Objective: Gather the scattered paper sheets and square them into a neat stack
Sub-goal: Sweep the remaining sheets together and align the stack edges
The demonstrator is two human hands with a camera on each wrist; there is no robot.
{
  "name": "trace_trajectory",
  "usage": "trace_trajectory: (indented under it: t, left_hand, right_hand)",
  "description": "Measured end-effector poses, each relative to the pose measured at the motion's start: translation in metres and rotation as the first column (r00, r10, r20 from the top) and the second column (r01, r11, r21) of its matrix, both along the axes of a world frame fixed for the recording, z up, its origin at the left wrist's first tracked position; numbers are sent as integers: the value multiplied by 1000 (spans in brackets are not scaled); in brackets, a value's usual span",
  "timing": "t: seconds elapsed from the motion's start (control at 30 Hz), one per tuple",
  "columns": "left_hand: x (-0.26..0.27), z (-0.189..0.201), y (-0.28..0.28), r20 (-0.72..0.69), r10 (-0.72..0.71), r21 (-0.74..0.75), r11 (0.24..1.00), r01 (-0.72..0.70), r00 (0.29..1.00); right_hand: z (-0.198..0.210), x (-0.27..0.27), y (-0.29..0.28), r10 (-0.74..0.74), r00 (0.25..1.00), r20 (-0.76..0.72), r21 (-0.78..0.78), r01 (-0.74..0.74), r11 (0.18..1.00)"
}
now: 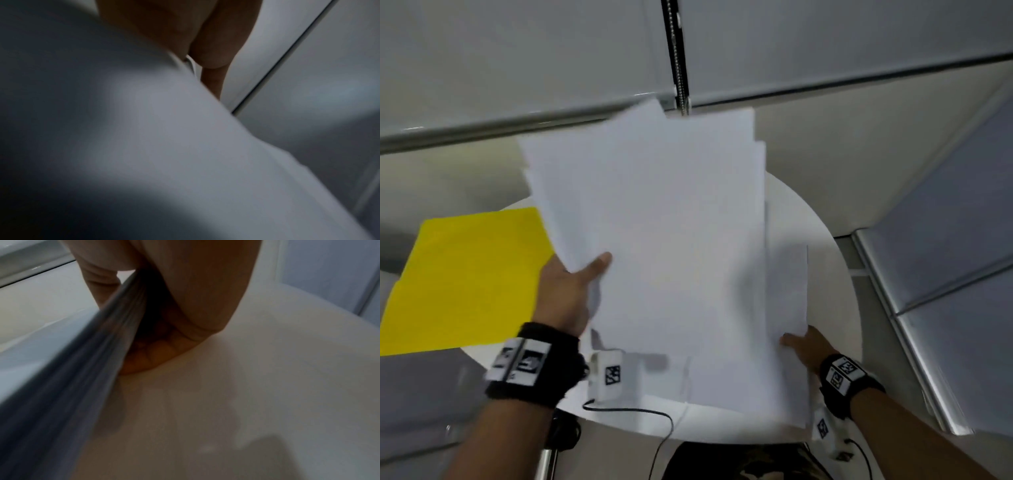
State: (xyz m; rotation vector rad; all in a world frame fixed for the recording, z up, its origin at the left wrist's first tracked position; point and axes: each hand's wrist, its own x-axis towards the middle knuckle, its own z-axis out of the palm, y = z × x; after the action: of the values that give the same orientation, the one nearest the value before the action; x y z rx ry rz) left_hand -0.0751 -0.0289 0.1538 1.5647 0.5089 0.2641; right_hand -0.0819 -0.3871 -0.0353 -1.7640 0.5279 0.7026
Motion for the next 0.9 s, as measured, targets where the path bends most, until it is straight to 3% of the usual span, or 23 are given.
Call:
trace_trajectory:
  t: [0.1, 0.2, 0.27, 0.53, 0.73, 0.9]
  left_hand:
    - [1, -75, -24, -262, -99, -5, 995, 101, 960]
    - [-7, -141, -34, -549, -198, 96, 950, 297, 812]
    - [-10, -164, -38, -641, -211, 146, 910, 387, 738]
    - [2, -171, -25, -642, -211, 185, 890, 416, 737]
    - [5, -169, -68, -630, -426, 83, 794, 602, 649]
    - [15, -168, -76, -630, -268, 133, 887, 442, 729]
  right_hand:
    - [4, 4, -2, -48, 996, -72, 48, 51, 998]
    - [0, 4, -5, -164, 979, -119, 129, 179, 975]
    - [-9, 3, -11, -247, 959, -138, 157, 267, 951]
    - [-4, -10, -11, -91, 996, 11, 124, 89, 988]
    - [-2, 0, -16, -59, 998, 11, 79, 58, 995]
    - [-2, 7, -20, -41, 999, -5, 26, 42, 999]
